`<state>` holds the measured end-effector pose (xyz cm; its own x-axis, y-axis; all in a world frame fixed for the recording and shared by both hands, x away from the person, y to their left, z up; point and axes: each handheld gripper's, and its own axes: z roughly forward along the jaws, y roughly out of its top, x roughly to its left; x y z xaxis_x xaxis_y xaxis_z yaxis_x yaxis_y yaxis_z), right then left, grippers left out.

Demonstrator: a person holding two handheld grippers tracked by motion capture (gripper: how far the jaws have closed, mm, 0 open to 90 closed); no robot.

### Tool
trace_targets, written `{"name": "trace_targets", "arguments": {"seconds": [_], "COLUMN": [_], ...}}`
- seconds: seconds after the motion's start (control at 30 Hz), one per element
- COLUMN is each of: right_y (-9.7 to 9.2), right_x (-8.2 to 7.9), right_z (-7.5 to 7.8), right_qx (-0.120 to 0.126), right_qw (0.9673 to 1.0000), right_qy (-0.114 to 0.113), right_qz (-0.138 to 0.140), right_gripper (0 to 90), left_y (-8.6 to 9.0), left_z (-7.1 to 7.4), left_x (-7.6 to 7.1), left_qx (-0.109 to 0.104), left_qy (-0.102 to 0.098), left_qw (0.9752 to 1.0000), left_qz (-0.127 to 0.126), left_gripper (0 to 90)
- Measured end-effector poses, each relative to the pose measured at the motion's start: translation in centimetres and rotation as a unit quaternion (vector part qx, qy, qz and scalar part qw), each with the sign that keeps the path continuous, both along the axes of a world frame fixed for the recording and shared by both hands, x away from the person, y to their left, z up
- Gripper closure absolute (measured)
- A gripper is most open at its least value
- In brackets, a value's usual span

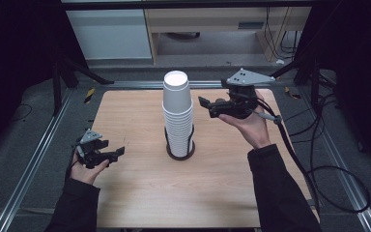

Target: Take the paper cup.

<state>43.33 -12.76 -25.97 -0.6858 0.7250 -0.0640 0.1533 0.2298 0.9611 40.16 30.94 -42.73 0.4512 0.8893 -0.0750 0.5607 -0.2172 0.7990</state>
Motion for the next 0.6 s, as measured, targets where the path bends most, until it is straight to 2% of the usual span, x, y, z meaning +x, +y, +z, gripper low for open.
{"name": "trace_targets", "arguments": {"seconds": [0.4,0.6], "right_y": [3.4,5.4], "right_x": [0.1,0.7], "right_z": [-0.1,-0.7], "right_qx": [0.009,0.026], "right_qw": [0.9993,0.9984], "right_qy": [-0.001,0.005], "right_qz": [0.038,0.051], "right_gripper": [7.9,7.4], "left_y": [-0.1,0.0], "left_z": [-0.1,0.0], "left_x": [0.0,0.0], "left_qx": [-0.001,-0.001], "left_qy": [-0.001,-0.001], "left_qw": [1.0000,1.0000], "left_qz": [-0.001,-0.001], "left_gripper": [23.1,23.2]}}
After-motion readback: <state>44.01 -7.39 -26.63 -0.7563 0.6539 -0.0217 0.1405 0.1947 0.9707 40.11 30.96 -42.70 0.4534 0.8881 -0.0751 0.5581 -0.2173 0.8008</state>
